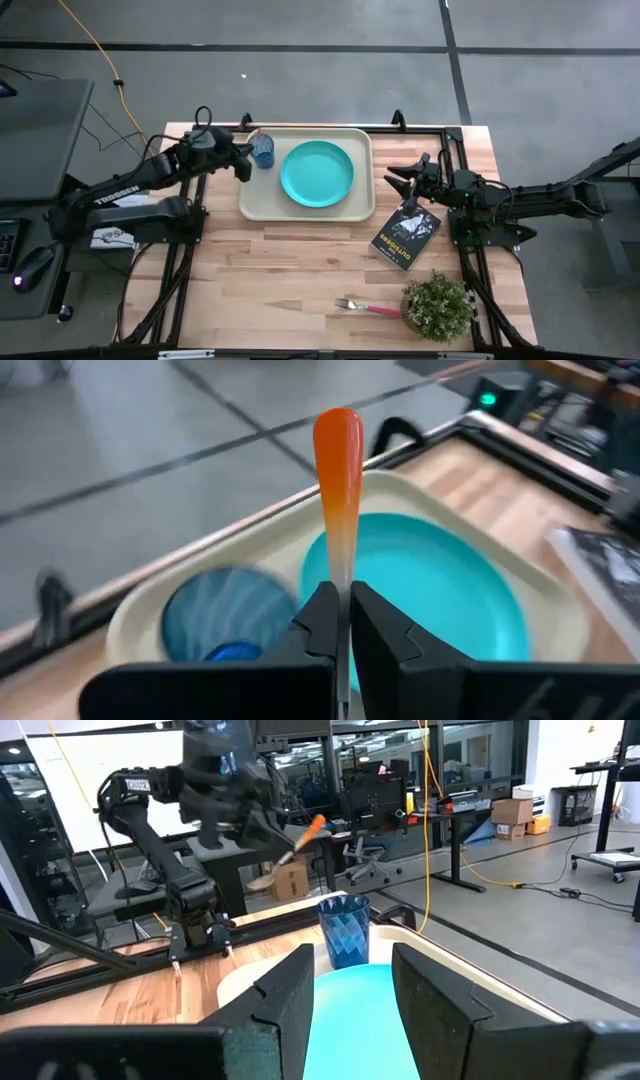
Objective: Pick and place plate/cup/fork/spoon on tray
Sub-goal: Put the orange spoon on the white tray beside the light blue plate
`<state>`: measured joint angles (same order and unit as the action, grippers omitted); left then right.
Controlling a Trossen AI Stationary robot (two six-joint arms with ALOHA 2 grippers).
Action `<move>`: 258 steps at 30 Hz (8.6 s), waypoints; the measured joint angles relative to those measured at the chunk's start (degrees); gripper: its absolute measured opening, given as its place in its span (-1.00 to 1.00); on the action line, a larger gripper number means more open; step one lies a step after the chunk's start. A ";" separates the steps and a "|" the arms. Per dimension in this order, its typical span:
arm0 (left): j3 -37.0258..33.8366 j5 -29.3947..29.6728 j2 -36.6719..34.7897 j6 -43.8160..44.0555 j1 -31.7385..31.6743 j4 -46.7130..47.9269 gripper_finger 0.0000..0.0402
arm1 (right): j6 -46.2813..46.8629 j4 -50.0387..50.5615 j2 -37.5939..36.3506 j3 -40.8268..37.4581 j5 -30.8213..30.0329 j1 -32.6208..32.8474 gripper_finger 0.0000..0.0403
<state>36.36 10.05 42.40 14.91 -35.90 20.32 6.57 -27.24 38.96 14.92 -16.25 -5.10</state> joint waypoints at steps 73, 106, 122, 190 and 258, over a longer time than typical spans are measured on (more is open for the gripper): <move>7.57 5.13 10.89 -15.58 29.96 -8.54 -1.00 | 1.05 0.00 0.00 0.00 -0.02 0.00 -0.36; 6.31 32.41 36.74 -41.67 32.46 -31.06 -1.00 | 17.53 -36.79 31.20 0.11 5.78 -0.15 -0.36; 12.64 45.05 48.10 -60.13 38.01 -33.84 -1.00 | 25.81 -28.99 49.36 16.96 6.06 -0.06 -0.16; 16.58 37.51 47.92 -49.54 36.61 -27.41 -0.96 | -23.65 -8.47 47.83 26.64 4.09 4.47 -0.94; -10.90 -11.02 43.92 15.34 29.33 -109.82 0.01 | -33.65 -54.22 50.81 26.57 10.51 7.78 -1.00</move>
<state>25.47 -0.96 86.32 30.25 -6.57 -89.51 -27.08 -81.47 89.77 41.49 -5.74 2.68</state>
